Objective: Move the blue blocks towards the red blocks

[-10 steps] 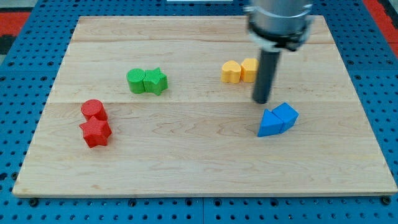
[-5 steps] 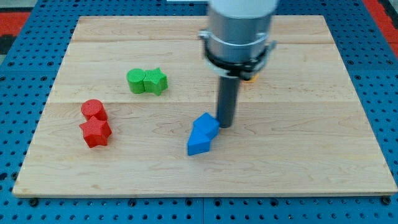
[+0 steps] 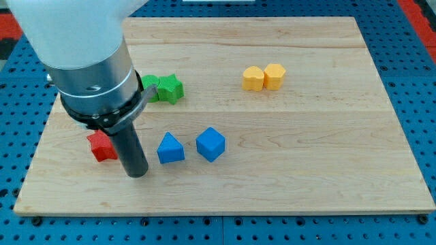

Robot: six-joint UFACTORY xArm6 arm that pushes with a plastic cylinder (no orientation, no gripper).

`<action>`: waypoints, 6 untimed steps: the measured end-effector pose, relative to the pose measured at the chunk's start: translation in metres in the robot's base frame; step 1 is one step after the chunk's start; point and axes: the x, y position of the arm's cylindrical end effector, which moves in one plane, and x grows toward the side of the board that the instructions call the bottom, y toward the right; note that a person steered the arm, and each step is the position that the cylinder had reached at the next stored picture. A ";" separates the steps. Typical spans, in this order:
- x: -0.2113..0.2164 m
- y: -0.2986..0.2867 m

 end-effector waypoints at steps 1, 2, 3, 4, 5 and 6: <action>0.010 0.049; 0.005 0.112; -0.001 0.136; -0.025 0.137; -0.036 0.131; -0.036 0.096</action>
